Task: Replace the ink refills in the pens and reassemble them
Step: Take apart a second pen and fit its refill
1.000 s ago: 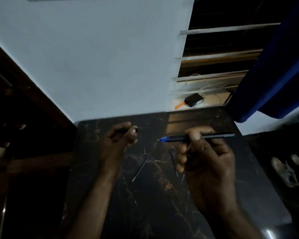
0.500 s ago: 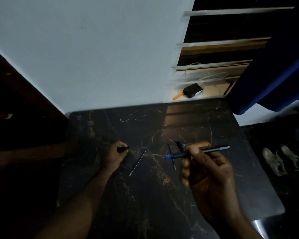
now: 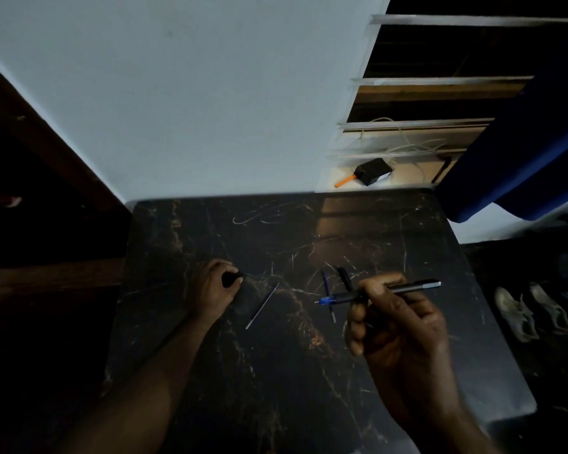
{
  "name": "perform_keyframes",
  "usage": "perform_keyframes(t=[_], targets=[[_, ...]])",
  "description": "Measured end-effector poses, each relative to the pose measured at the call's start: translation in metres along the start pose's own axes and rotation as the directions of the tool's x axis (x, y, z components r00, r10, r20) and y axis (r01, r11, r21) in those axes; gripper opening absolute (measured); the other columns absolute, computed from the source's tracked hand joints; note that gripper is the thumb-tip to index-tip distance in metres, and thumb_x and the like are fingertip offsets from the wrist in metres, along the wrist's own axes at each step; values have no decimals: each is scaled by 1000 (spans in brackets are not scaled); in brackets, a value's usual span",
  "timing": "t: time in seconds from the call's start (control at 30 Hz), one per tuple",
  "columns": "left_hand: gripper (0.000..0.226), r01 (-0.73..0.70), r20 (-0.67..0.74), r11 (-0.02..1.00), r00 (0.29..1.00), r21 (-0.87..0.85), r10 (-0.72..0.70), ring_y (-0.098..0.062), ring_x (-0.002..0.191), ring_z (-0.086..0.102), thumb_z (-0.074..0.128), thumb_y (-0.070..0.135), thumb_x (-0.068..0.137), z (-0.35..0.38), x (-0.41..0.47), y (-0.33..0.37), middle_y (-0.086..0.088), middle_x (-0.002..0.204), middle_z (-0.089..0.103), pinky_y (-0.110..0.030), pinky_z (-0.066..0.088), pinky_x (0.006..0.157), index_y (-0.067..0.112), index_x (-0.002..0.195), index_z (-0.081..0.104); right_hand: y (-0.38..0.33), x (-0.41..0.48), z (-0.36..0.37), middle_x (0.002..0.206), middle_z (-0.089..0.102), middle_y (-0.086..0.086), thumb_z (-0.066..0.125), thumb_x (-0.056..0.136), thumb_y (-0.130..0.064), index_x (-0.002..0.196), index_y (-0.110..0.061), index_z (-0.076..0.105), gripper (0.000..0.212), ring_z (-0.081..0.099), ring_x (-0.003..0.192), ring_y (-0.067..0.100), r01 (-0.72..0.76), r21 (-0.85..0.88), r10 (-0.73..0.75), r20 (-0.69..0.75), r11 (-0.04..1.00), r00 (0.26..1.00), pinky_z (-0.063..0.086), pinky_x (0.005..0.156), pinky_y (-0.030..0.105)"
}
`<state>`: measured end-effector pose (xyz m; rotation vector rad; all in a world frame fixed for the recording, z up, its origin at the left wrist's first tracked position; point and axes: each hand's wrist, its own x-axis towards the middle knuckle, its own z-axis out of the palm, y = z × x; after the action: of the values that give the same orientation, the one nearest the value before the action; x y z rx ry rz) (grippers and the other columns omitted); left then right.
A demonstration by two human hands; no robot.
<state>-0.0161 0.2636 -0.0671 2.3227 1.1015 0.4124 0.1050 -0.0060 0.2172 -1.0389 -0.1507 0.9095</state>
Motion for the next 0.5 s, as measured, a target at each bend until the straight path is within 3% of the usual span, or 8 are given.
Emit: perform_keyframes(t=[0.1, 0.23, 0.3, 0.37, 0.43, 0.5], targets=[[21, -8, 1, 1000, 1000, -1, 8, -20, 99, 66, 86, 24, 75, 1, 0, -3, 3, 105, 69, -40, 56, 87, 22, 91, 74, 0, 0, 3, 69, 60, 16, 78, 78, -20, 93, 0, 64, 29, 57, 53, 21, -2, -7, 2, 5, 1000, 1000, 46, 43, 29], [29, 45, -18, 995, 999, -92, -46, -14, 103, 64, 82, 22, 80, -8, -3, 8, 7, 110, 69, -45, 59, 88, 24, 107, 71, -1, -2, 5, 69, 57, 17, 61, 92, -13, 92, 1, 62, 14, 56, 54, 22, 8, 5, -8, -3, 1000, 1000, 46, 44, 29], [29, 98, -59, 964, 992, -249, -116, -5, 102, 66, 77, 17, 87, -28, -6, 42, 14, 110, 69, -47, 59, 90, 24, 114, 70, -3, -3, 7, 69, 57, 18, 52, 95, -14, 92, 1, 63, 20, 56, 54, 23, 11, 20, -11, -11, 1000, 1000, 46, 44, 29], [20, 105, -45, 831, 987, -546, -155, -4, 94, 70, 72, 14, 91, -64, -16, 98, 10, 100, 74, -49, 60, 89, 21, 110, 71, -6, -3, 10, 70, 59, 19, 50, 95, -15, 91, 0, 65, 21, 57, 55, 24, 31, 22, -30, -32, 999, 999, 47, 45, 30], [19, 32, -7, 654, 998, -755, -58, -15, 91, 72, 66, 26, 92, -109, -36, 159, -2, 98, 76, -42, 60, 82, 17, 109, 71, -8, 0, 12, 70, 61, 19, 51, 95, -13, 90, 1, 63, 20, 58, 56, 24, 62, 8, -61, -65, 998, 996, 48, 46, 30], [31, -143, -33, 604, 981, -784, 189, -20, 92, 72, 57, 32, 94, -149, -58, 204, -4, 100, 74, -34, 58, 78, 12, 114, 69, -12, 3, 16, 72, 62, 20, 52, 95, -12, 90, 3, 61, 19, 59, 57, 24, 96, -15, -96, -77, 995, 992, 49, 47, 30]])
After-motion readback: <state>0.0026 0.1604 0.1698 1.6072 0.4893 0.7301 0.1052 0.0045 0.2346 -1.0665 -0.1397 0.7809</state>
